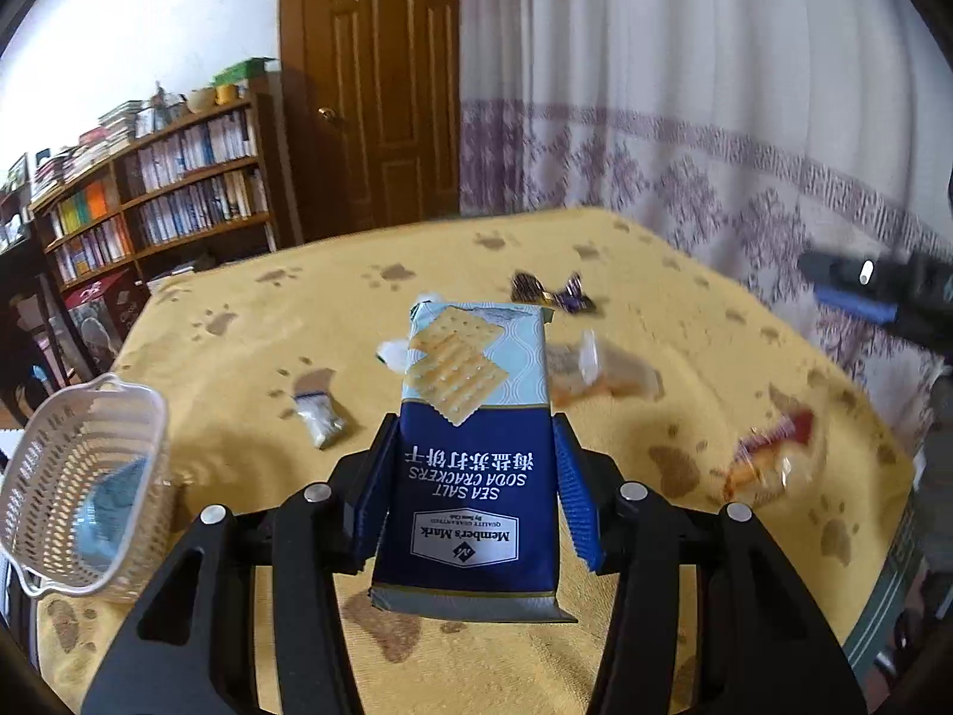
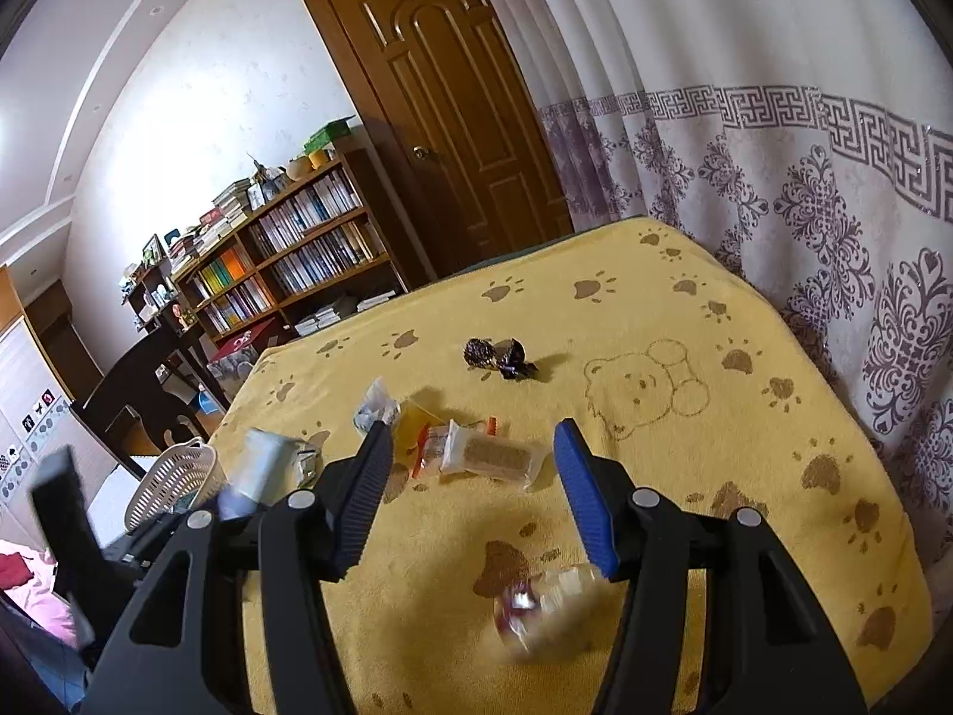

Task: Organize snacks
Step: 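Grasp the brown-printed snack bag with the right tool while the left tool holds the cracker box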

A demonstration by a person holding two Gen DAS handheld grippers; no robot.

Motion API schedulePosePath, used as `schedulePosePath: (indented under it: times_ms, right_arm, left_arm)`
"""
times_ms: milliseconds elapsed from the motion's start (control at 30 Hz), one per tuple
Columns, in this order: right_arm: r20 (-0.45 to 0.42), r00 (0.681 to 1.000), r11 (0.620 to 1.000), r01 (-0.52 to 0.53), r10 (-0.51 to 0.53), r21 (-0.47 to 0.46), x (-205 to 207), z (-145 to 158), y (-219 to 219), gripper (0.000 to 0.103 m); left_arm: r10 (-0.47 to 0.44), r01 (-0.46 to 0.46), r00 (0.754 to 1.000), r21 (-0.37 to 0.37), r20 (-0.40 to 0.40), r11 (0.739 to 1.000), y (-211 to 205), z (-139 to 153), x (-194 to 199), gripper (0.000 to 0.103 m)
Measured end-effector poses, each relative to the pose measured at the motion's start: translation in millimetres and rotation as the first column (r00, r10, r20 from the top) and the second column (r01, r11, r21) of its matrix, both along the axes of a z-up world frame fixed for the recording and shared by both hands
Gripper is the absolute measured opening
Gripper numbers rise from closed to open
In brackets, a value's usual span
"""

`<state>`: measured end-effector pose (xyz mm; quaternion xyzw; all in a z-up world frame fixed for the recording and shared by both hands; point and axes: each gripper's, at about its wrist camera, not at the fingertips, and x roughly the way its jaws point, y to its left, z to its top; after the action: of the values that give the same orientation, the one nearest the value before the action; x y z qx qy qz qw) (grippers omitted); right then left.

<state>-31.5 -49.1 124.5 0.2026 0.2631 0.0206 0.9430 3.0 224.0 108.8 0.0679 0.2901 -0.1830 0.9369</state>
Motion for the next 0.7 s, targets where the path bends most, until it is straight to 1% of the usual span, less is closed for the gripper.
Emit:
schedulePosePath:
  times_ms: [267,467,600,700]
  right_arm:
    - [0.003,1.000,1.000,-0.004,0.004,0.005,0.0,-0.3,-0.9,0.057]
    - [-0.002,1.000,1.000,-0.004,0.005,0.015,-0.2,-1.5,-5.2,0.057]
    - [-0.038,0.999,0.998,0.003,-0.001,0.065,1.3,-7.1,-21.6,0.059]
    - [-0.108,0.994,0.992,0.031,-0.018,0.119,0.7,-19.6,-43.1,0.063]
  left_arm:
    - [0.077,-0.074,0.995,-0.047,0.058,0.996,30.3,28.4,-8.1,0.051]
    - [0.106,-0.101,0.991,-0.058,0.085,0.993,45.0,36.0,-14.6,0.051]
    - [0.124,-0.118,0.988,-0.071,0.091,0.990,54.4,38.6,-17.5,0.051]
    - [0.140,-0.132,0.986,-0.090,0.093,0.987,65.1,40.7,-20.0,0.051]
